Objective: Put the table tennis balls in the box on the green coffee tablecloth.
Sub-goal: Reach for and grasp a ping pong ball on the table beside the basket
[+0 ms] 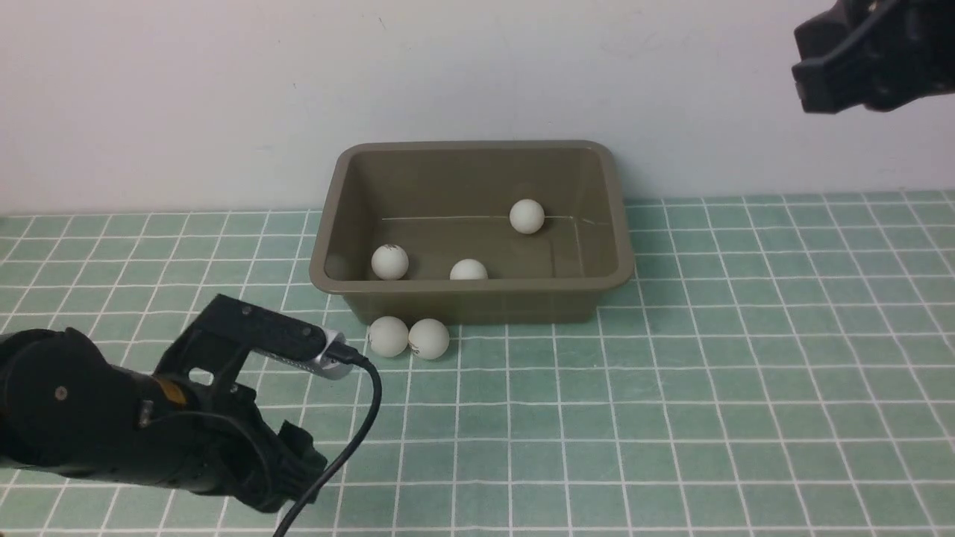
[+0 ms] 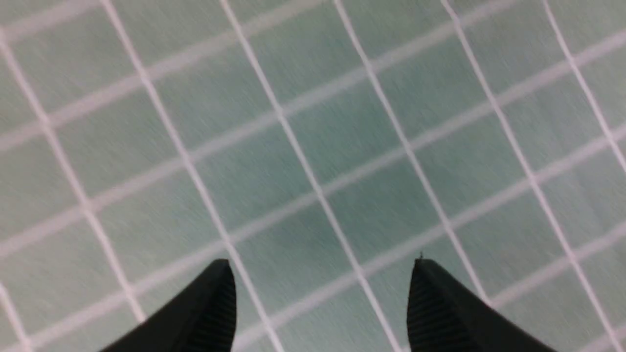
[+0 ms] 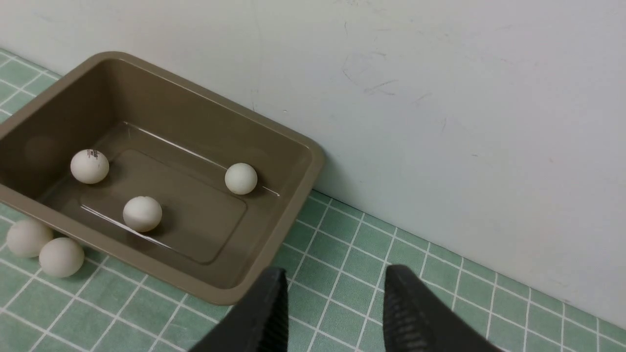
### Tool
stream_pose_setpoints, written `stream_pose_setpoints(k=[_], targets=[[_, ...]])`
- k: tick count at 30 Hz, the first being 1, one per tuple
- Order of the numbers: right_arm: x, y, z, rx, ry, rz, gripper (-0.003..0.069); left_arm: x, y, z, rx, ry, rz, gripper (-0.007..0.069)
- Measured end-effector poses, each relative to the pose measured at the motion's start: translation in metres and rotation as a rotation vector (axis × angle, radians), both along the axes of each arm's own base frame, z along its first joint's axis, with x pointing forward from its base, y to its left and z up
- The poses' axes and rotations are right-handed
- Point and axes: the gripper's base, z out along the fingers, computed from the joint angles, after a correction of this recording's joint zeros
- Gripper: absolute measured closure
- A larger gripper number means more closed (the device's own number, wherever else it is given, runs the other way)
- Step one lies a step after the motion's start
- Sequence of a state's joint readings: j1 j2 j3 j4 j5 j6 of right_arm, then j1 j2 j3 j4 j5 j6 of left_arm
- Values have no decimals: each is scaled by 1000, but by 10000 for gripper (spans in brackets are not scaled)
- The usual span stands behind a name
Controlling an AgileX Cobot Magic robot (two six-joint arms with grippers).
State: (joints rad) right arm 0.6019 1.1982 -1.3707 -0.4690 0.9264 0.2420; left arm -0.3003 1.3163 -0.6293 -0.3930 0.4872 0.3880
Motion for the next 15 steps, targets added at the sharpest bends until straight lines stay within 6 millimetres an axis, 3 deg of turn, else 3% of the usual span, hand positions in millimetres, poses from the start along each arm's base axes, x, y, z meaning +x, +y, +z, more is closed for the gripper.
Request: stream_pose_setpoints(k=[15], targets=[[1,-1,1,-21,-22,-4,398,28,5,19,96,-414,-36,197]])
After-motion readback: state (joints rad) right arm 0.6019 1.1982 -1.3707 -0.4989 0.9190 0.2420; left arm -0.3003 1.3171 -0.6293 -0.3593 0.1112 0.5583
